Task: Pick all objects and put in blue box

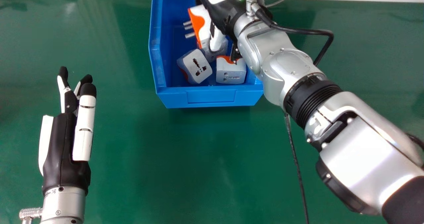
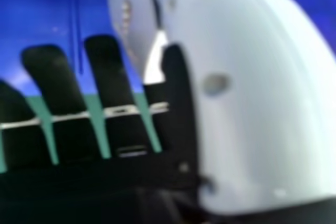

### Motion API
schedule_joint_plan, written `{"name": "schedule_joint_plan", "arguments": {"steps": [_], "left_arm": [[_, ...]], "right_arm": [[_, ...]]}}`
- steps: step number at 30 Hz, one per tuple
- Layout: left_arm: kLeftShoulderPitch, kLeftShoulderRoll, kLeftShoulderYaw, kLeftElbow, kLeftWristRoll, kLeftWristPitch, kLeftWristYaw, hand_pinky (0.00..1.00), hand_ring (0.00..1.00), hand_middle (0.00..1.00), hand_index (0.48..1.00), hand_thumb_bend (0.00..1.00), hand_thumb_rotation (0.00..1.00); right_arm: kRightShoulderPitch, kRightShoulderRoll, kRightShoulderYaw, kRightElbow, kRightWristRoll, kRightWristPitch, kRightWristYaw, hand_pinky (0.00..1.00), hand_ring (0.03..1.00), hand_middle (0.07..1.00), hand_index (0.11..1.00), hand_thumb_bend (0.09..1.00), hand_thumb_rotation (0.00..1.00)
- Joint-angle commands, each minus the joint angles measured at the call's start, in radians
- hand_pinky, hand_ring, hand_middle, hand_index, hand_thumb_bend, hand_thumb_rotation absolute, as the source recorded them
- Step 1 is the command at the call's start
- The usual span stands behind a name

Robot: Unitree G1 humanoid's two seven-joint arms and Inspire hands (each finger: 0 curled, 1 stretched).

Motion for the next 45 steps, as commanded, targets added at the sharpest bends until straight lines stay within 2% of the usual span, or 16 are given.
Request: {"name": "schedule_joint_plan", "arguments": {"steps": [1, 7, 10, 14, 19, 21, 23, 25, 31, 34, 38, 40, 42, 45], "left_arm": [[0.001, 0.007, -0.003, -0.027, 0.004, -0.007, 0.0, 1.0, 0.99, 0.97, 0.987, 0.47, 1.0], [-0.01, 0.005, -0.002, -0.013, 0.01, -0.012, 0.006, 1.0, 0.97, 0.96, 0.973, 0.48, 1.0], [-0.015, 0.005, -0.001, -0.009, 0.011, -0.003, 0.008, 1.0, 0.97, 0.96, 0.969, 0.49, 1.0], [-0.022, 0.008, 0.001, 0.004, 0.016, -0.014, 0.008, 1.0, 0.97, 0.95, 0.969, 0.5, 1.0], [-0.026, 0.012, 0.004, 0.012, 0.013, -0.019, 0.003, 1.0, 0.97, 0.96, 0.973, 0.48, 1.0], [-0.025, 0.014, 0.007, 0.017, 0.014, -0.028, 0.003, 1.0, 0.97, 0.96, 0.974, 0.48, 1.0], [-0.02, 0.016, 0.009, 0.013, 0.008, -0.023, -0.003, 1.0, 0.97, 0.96, 0.975, 0.48, 1.0], [-0.016, 0.017, 0.014, 0.012, 0.0, -0.028, -0.008, 1.0, 0.97, 0.96, 0.975, 0.47, 1.0], [-0.004, 0.02, 0.031, 0.011, -0.023, -0.035, -0.025, 1.0, 0.98, 0.96, 0.975, 0.47, 1.0], [0.001, 0.028, 0.039, 0.015, -0.021, -0.038, -0.029, 1.0, 0.98, 0.96, 0.977, 0.47, 1.0], [0.012, 0.03, 0.046, 0.008, -0.02, -0.04, -0.026, 1.0, 0.96, 0.95, 0.97, 0.48, 1.0], [0.018, 0.03, 0.048, 0.002, -0.018, -0.037, -0.024, 1.0, 0.96, 0.95, 0.967, 0.5, 1.0], [0.021, 0.032, 0.05, -0.001, -0.016, -0.037, -0.023, 1.0, 0.96, 0.95, 0.966, 0.5, 1.0], [0.024, 0.037, 0.055, -0.001, -0.028, -0.03, -0.033, 1.0, 0.96, 0.95, 0.971, 0.51, 1.0]], "right_arm": [[-0.019, -0.017, 0.006, -0.03, 0.0, 0.012, -0.008, 0.8, 0.959, 0.988, 0.979, 0.666, 0.69], [-0.003, -0.03, 0.004, -0.05, 0.013, 0.011, -0.025, 0.84, 1.0, 1.0, 0.993, 0.691, 0.69], [0.01, -0.038, 0.001, -0.061, 0.016, 0.01, -0.036, 0.85, 1.0, 1.0, 0.993, 0.687, 0.67], [0.039, -0.058, -0.017, -0.108, 0.031, 0.01, -0.05, 0.83, 0.987, 1.0, 0.976, 0.661, 0.63], [0.1, -0.119, -0.009, -0.22, 0.017, 0.005, -0.064, 0.79, 0.963, 1.0, 0.972, 0.616, 0.63], [0.148, -0.154, -0.015, -0.305, 0.015, -0.001, -0.079, 0.78, 0.959, 1.0, 0.968, 0.593, 0.6], [0.211, -0.19, -0.025, -0.418, 0.009, 0.004, -0.086, 0.75, 0.951, 1.0, 0.963, 0.577, 0.6], [0.301, -0.229, -0.042, -0.572, 0.002, 0.019, -0.088, 0.74, 0.936, 1.0, 0.961, 0.554, 0.6], [0.575, -0.296, -0.102, -0.97, -0.002, 0.025, -0.091, 0.77, 0.945, 1.0, 0.992, 0.486, 0.69], [0.735, -0.308, -0.131, -1.147, -0.004, 0.007, -0.11, 0.76, 0.955, 1.0, 0.999, 0.479, 0.74], [0.924, -0.317, -0.152, -1.315, -0.002, -0.045, -0.143, 0.73, 0.943, 1.0, 1.0, 0.472, 0.79], [1.015, -0.321, -0.166, -1.382, 0.03, -0.083, -0.131, 0.77, 0.968, 1.0, 1.0, 0.461, 0.86], [1.099, -0.32, -0.182, -1.436, 0.081, -0.127, -0.116, 0.79, 0.974, 1.0, 1.0, 0.463, 0.86], [1.238, -0.335, -0.203, -1.496, 0.157, -0.201, -0.104, 0.78, 0.946, 1.0, 1.0, 0.472, 0.83]]}}
